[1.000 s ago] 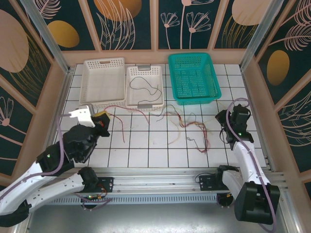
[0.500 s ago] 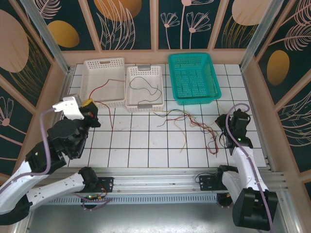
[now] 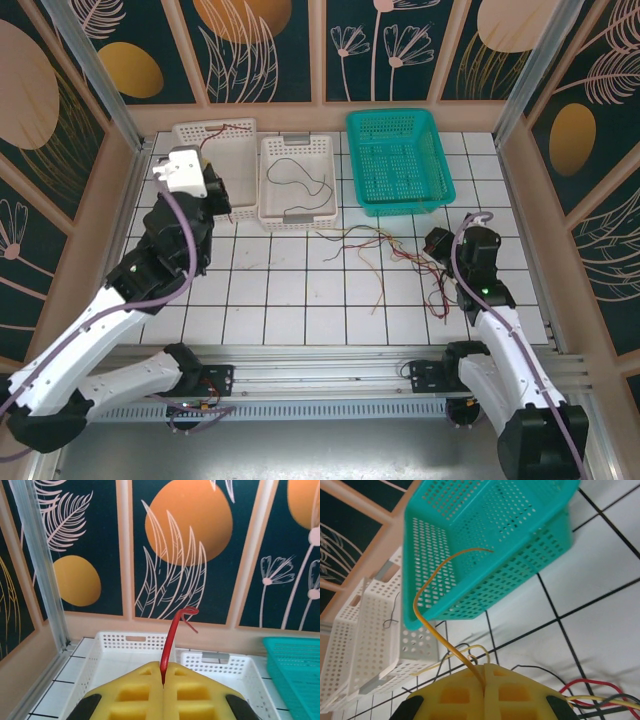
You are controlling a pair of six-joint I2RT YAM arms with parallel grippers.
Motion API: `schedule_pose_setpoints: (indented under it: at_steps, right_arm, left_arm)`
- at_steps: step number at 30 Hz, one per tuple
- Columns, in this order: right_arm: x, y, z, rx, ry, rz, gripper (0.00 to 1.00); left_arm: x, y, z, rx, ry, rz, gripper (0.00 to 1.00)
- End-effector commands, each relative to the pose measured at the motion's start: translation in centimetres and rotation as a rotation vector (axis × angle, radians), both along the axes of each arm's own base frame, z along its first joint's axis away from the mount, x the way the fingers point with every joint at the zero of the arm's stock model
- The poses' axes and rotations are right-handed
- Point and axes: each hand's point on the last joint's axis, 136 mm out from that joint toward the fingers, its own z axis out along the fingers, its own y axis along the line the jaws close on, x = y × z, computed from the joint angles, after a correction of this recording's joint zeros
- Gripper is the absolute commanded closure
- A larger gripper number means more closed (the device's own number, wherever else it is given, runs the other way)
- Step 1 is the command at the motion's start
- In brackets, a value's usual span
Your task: Untangle the cables
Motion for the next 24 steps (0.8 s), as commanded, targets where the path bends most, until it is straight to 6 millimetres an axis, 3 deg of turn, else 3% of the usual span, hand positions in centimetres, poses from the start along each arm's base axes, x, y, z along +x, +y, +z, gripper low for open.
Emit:
schedule_pose_setpoints:
  at_steps: [1, 10, 14, 24]
  right_arm:
    - [0.3, 0.9, 3.1, -0.019, -0.088, 0.047, 1.0]
    - [-0.1, 3.0, 4.4, -0.014, -0.117, 0.138, 1.0]
    - [-0.3, 3.8, 4.7, -0.012, -0.122, 0.166, 1.0]
    - [-1.0, 5.5, 5.6, -0.018, -0.133, 0.225, 1.0]
  left_arm:
    - [2.0, 1.3, 1.7, -0.043, -0.052, 0.002, 1.0]
    - [10.2, 5.8, -3.8, -0.106, 0.065, 0.106, 1.0]
    - [13.2, 6.7, -6.8, -0.103, 0.119, 0.143, 1.0]
    - [19.3, 9.3, -16.9, -0.07, 0.298, 0.264, 1.0]
